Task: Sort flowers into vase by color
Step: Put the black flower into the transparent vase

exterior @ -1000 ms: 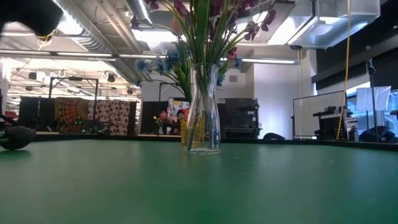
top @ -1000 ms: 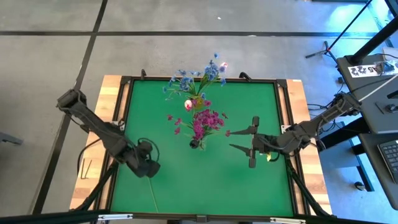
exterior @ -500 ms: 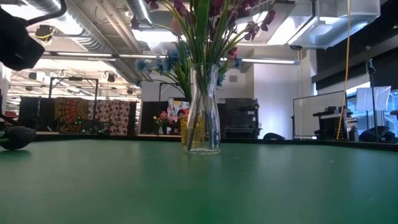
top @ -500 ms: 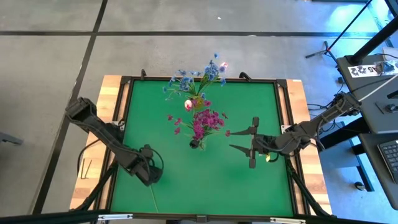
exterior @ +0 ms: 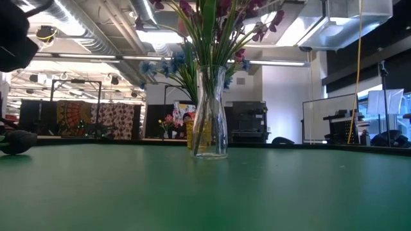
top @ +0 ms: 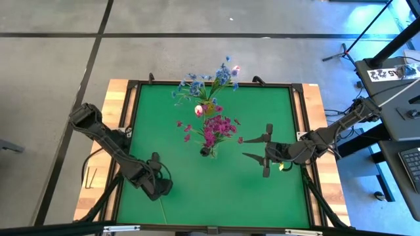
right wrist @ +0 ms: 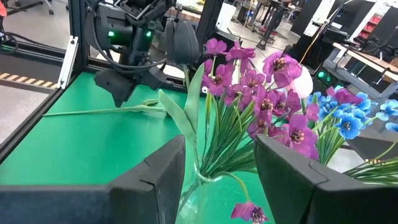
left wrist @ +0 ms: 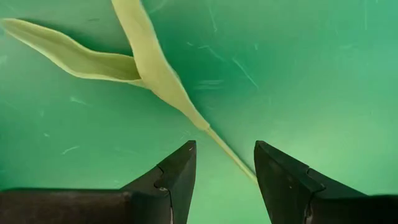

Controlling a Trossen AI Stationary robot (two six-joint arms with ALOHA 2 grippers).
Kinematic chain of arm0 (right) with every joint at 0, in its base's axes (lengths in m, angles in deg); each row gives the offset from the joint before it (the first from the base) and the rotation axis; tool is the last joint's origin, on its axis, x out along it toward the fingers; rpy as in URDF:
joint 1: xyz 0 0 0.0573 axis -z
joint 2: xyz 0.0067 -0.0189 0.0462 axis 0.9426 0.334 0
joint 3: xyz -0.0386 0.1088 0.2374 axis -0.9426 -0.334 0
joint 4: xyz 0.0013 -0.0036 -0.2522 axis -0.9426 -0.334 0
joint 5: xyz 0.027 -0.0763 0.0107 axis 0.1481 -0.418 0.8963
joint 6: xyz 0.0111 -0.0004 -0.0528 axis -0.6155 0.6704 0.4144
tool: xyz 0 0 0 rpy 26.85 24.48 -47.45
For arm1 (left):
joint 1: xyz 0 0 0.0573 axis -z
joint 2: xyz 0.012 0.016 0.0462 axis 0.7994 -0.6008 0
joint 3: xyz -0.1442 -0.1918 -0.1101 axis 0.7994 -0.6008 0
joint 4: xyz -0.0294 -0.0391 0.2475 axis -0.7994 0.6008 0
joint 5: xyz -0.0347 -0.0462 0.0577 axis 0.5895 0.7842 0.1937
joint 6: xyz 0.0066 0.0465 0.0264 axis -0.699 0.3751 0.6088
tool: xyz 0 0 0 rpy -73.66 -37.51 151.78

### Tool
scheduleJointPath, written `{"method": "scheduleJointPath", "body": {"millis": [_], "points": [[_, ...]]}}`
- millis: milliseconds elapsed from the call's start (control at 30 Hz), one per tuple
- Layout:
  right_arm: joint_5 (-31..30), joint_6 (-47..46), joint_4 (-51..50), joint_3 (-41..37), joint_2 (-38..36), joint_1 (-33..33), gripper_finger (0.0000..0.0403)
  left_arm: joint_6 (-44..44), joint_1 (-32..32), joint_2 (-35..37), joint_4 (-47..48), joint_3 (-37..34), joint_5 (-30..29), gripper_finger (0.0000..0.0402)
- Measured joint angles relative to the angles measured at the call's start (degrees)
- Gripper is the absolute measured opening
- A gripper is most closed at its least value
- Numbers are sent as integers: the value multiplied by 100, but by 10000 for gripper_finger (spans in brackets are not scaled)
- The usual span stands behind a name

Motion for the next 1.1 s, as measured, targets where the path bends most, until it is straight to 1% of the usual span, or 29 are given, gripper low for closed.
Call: {"method": "scheduleJointPath", "body": {"millis": [100, 267, 500, 700, 867, 1100], "points": [[37, 0, -23, 0, 0, 0, 191, -249, 88, 0, -7, -71, -122, 156], [155, 0, -44, 0, 0, 0, 191, -587, 179, 1, -267, -355, -122, 156], [159, 0, -49, 0, 0, 0, 191, -588, 11, 27, -1005, -830, -76, 156], [296, -21, -50, 0, 0, 0, 191, -374, -201, 28, -1045, -937, 135, 152], [297, -63, -50, 0, 0, 0, 191, -162, -314, 20, -917, -941, 259, 120], [265, -63, -38, 0, 2, 0, 191, 210, -405, 15, -765, -948, 337, 42]]}}
